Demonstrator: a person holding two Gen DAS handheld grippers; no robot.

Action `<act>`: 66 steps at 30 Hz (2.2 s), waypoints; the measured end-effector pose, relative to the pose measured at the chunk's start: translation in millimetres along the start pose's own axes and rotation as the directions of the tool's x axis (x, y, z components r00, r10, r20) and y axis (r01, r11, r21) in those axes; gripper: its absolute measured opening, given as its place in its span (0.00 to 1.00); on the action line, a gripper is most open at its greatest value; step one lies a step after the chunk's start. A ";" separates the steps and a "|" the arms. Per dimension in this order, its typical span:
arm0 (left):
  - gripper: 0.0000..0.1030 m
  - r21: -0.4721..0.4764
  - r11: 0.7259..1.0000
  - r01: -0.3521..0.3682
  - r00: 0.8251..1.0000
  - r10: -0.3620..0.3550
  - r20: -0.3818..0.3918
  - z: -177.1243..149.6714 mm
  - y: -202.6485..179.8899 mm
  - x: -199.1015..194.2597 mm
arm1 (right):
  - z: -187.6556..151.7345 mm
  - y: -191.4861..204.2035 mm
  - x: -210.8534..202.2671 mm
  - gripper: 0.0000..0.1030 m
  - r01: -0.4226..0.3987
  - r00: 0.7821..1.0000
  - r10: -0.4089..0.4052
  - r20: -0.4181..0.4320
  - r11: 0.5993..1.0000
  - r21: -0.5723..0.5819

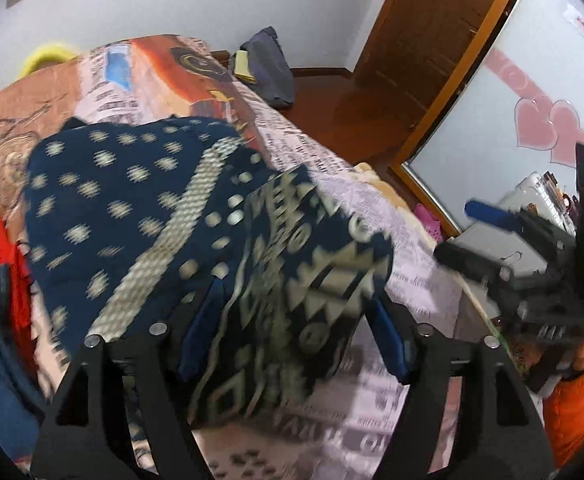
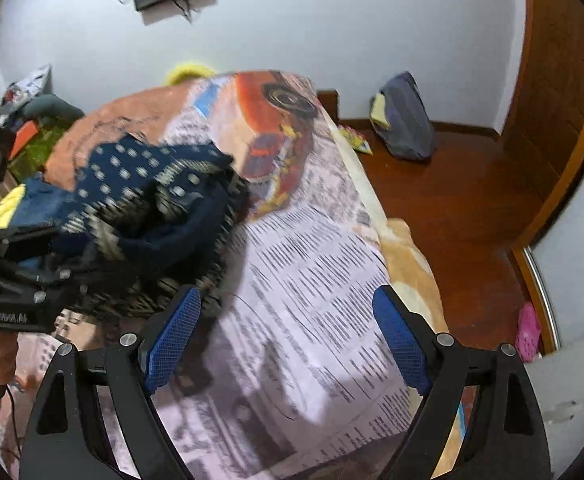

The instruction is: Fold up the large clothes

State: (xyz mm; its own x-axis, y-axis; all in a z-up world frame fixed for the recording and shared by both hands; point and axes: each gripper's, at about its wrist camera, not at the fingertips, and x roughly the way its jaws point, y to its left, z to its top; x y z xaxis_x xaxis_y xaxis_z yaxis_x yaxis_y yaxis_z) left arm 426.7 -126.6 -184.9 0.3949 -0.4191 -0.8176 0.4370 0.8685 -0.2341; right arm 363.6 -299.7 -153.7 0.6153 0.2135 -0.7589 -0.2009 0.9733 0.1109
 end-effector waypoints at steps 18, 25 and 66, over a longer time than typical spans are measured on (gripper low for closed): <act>0.76 -0.178 0.966 -0.190 0.972 0.210 0.103 -39.2 97.5 -93.6 | 68.7 86.6 40.0 0.84 -0.277 0.961 0.277 -0.001 0.959 -0.054; 0.76 -0.272 0.960 -0.066 0.995 0.083 0.050 -46.2 122.4 -64.4 | 36.9 69.7 104.8 0.84 -0.248 0.954 0.234 -0.189 0.967 -0.054; 0.57 -0.351 0.931 0.103 0.962 -0.003 0.274 -30.3 164.1 -149.5 | 78.7 138.8 63.3 0.39 -0.504 0.854 0.508 -0.111 0.861 0.064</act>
State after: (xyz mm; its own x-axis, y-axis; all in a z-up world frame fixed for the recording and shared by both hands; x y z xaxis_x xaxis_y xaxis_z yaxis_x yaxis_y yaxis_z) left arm 414.9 86.6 -117.1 0.5999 -0.4779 -0.6417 0.1632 0.8582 -0.4866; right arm 434.6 -144.5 -135.9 0.3387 0.6673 -0.6633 -0.4343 0.7363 0.5189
